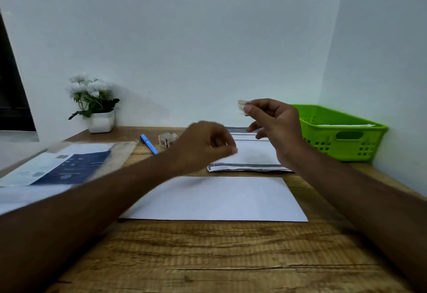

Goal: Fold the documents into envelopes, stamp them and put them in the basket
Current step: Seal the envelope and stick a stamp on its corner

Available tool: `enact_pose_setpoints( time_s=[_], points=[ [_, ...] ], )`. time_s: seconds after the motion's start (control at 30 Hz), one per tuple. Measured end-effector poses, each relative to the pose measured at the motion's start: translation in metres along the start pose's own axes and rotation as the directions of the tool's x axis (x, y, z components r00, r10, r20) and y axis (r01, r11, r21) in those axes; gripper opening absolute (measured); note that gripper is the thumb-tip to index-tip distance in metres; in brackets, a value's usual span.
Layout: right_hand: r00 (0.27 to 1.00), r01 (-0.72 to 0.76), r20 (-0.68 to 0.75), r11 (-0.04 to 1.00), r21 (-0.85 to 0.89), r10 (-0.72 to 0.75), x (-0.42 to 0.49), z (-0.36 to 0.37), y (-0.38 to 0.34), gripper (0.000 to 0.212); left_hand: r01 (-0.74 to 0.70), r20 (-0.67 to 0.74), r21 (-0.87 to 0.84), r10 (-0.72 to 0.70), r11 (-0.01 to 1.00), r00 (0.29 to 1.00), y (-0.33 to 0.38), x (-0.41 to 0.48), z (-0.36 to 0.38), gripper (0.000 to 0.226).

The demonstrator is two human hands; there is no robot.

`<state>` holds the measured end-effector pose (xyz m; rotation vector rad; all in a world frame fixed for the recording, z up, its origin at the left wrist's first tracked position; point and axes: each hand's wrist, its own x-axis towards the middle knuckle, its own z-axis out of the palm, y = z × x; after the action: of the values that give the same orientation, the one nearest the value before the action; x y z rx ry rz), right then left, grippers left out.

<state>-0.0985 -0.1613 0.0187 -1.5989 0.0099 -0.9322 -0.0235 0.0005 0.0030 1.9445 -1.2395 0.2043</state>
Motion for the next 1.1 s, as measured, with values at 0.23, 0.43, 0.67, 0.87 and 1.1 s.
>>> enact_pose_setpoints(
  time_s=[0.23,0.43,0.67,0.87,1.1],
  points=[
    [1.000,-0.001,0.014,1.000,0.006,0.001,0.000,0.000,0.001,0.005,-0.045,0.296,0.210,-0.019,0.977,0.955,0.017,-0.020,0.037,0.049],
    [0.999,-0.010,0.039,0.999,-0.031,0.011,-0.001,0.001,0.005,0.006,0.019,0.333,0.135,-0.063,0.991,0.941,0.021,-0.018,0.038,0.072],
    [0.998,-0.032,0.044,0.998,-0.049,0.035,0.000,0.000,0.008,0.013,0.057,0.246,0.054,-0.068,0.997,0.967,0.016,-0.013,0.026,0.034],
    [0.996,-0.068,0.056,0.995,-0.078,0.072,0.003,-0.001,0.006,0.011,0.207,0.040,0.066,-0.210,0.976,0.977,0.005,-0.004,0.010,0.026],
    [0.961,-0.098,0.233,0.970,-0.223,0.150,0.001,-0.002,0.005,0.005,0.350,-0.164,-0.156,-0.374,0.923,0.913,-0.004,0.002,-0.013,0.011]
  ],
)
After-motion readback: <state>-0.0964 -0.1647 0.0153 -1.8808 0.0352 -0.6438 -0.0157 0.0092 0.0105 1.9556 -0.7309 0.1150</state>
